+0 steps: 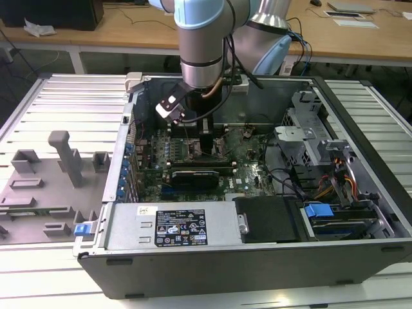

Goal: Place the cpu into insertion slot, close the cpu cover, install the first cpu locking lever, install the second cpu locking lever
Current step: 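Place the cpu into insertion slot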

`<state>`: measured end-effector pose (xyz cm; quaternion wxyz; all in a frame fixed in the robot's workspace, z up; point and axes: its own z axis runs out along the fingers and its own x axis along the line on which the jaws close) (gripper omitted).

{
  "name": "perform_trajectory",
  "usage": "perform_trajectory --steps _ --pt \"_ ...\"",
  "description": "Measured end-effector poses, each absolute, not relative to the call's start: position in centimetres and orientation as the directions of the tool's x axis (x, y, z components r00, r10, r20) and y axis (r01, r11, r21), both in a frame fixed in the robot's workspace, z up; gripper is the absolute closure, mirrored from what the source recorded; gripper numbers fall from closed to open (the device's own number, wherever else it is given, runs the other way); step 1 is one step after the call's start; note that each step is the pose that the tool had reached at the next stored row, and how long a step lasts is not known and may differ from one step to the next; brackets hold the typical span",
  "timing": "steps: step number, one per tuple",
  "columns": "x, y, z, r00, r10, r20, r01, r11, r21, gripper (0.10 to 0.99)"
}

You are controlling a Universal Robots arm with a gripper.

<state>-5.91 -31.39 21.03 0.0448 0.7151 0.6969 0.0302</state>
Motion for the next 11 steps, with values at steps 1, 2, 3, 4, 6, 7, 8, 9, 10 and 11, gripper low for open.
perform_trajectory --steps 1,2,3,4,6,7,8,9,10,11 --pt "-5.91 -31.39 21.26 0.027 0.999 -0.019 0.994 -0.025 0.106 0.482" --pt "-5.90 -31.39 21.26 0.027 0.999 -0.019 0.994 -0.025 0.106 0.482" --pt "-5.90 -31.39 21.26 0.027 0.999 -0.019 0.994 -0.025 0.106 0.482" --pt "-5.90 -31.39 21.27 0.027 0.999 -0.019 0.994 -0.025 0.106 0.482" --pt "-5.90 -31.39 21.27 0.027 0.999 -0.019 0.994 -0.025 0.106 0.498" --pt "-5.90 -31.39 21.28 0.027 0.999 -0.019 0.994 -0.025 0.106 0.561" --pt "-5.91 -31.39 21.28 0.027 0.999 -0.019 0.994 -0.025 0.106 0.627" --pt "-5.91 -31.39 21.28 0.027 0.999 -0.019 0.994 -0.025 0.106 0.686" --pt "-5.90 -31.39 21.29 0.027 0.999 -0.019 0.994 -0.025 0.106 0.745" --pt "-5.90 -31.39 21.28 0.027 0.999 -0.019 0.994 -0.025 0.106 0.745"
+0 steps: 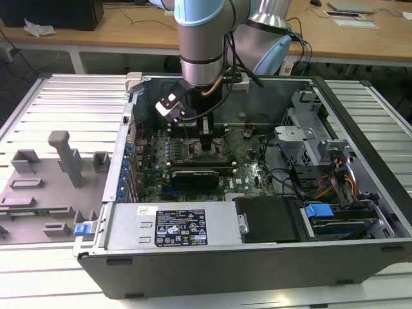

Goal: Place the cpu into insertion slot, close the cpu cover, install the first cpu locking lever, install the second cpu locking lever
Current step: 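Place the cpu into insertion slot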

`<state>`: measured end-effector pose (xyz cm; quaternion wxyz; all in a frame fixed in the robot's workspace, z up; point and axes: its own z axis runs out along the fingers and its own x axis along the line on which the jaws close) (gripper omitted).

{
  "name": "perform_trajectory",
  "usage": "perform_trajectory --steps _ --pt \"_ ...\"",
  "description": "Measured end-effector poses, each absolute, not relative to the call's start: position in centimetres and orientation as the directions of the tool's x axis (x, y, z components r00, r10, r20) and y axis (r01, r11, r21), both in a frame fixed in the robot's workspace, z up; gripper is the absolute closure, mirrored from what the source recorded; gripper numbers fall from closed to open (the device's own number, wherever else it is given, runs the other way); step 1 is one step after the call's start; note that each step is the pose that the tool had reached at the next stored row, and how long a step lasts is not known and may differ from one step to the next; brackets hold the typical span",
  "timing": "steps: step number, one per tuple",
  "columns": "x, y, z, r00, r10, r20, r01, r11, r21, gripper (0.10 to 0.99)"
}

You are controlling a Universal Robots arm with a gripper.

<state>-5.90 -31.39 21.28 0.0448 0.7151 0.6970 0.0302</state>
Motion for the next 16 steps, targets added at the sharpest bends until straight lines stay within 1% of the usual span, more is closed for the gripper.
perform_trajectory --steps 4,6,8,16 --pt "-5.91 -31.39 21.30 0.027 0.999 -0.019 0.994 -0.025 0.106 0.980" --pt "-5.90 -31.39 21.30 0.027 0.999 -0.019 0.994 -0.024 0.106 0.980" --pt "-5.87 -31.40 21.30 0.026 0.999 -0.020 0.996 -0.024 0.085 0.980" --pt "-5.87 -31.39 20.46 0.022 1.000 -0.015 0.996 -0.021 0.084 0.980"
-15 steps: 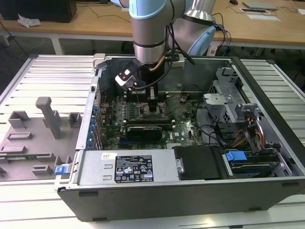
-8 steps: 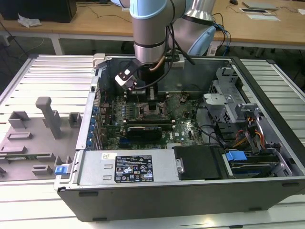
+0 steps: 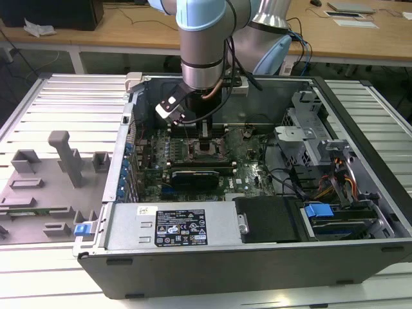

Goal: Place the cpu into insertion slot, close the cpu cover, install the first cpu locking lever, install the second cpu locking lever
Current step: 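Place the cpu into insertion slot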

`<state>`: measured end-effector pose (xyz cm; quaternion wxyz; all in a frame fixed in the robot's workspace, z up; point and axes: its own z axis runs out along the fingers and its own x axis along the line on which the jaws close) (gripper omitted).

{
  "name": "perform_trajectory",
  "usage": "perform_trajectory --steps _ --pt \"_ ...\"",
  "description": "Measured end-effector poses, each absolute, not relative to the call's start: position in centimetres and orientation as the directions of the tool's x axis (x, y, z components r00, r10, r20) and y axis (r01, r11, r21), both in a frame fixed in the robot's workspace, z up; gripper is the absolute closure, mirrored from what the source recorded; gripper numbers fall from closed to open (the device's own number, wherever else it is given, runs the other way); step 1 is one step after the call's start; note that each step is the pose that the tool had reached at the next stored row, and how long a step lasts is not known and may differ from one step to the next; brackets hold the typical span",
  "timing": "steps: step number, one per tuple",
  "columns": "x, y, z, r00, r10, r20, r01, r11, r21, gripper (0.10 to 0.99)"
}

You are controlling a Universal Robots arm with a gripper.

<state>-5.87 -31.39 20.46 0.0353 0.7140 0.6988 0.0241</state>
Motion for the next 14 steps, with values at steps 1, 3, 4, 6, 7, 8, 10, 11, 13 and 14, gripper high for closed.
perform_trajectory --steps 1,3,4,6,7,8,10,11,13,14 --pt "-5.9 -31.4 20.4 0.022 1.000 -0.015 0.996 -0.021 0.084 0.980" --pt "-5.9 -31.4 20.3 0.022 1.000 -0.014 0.996 -0.021 0.084 0.980" --pt "-5.9 -31.4 20.3 0.022 1.000 -0.014 0.996 -0.021 0.084 0.980" --pt "-5.8 -31.4 20.4 0.022 1.000 -0.013 0.996 -0.021 0.085 0.980" --pt "-5.8 -31.3 20.6 0.022 1.000 -0.012 0.996 -0.021 0.086 0.980" --pt "-5.9 -31.4 20.9 0.022 1.000 -0.014 0.996 -0.021 0.085 0.980" --pt "-5.9 -31.4 21.8 0.022 1.000 -0.014 0.996 -0.021 0.085 0.980" --pt "-5.9 -31.4 22.4 0.022 1.000 -0.014 0.996 -0.021 0.085 0.980" --pt "-5.9 -31.4 23.3 0.022 1.000 -0.014 0.996 -0.021 0.085 0.980" --pt "-5.9 -31.4 23.7 0.022 1.000 -0.014 0.996 -0.021 0.085 0.980"
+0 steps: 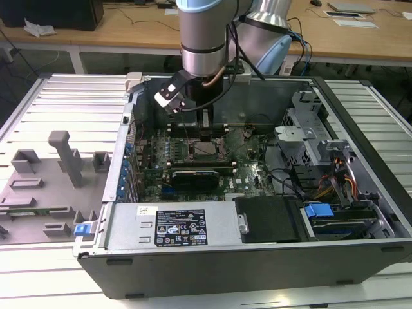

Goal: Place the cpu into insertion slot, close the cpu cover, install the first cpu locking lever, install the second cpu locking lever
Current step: 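Place the cpu into insertion slot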

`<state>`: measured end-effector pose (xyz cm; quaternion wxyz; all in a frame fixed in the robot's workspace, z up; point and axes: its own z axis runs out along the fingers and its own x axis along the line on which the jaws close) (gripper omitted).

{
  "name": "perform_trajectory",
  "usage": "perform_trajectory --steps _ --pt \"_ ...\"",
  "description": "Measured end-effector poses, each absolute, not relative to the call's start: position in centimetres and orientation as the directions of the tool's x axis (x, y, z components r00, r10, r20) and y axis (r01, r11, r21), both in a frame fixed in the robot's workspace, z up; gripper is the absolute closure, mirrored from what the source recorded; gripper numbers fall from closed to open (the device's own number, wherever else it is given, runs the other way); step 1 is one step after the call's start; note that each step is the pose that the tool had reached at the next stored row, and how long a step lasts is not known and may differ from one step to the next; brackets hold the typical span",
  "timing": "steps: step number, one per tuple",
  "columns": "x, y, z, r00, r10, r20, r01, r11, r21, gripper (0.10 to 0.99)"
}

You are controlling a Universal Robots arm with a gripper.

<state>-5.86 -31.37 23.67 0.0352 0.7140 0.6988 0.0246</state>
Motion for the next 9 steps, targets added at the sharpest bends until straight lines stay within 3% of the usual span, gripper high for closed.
perform_trajectory --steps 9 --pt "-5.9 -31.4 26.5 0.022 1.000 -0.016 0.996 -0.021 0.085 0.980"
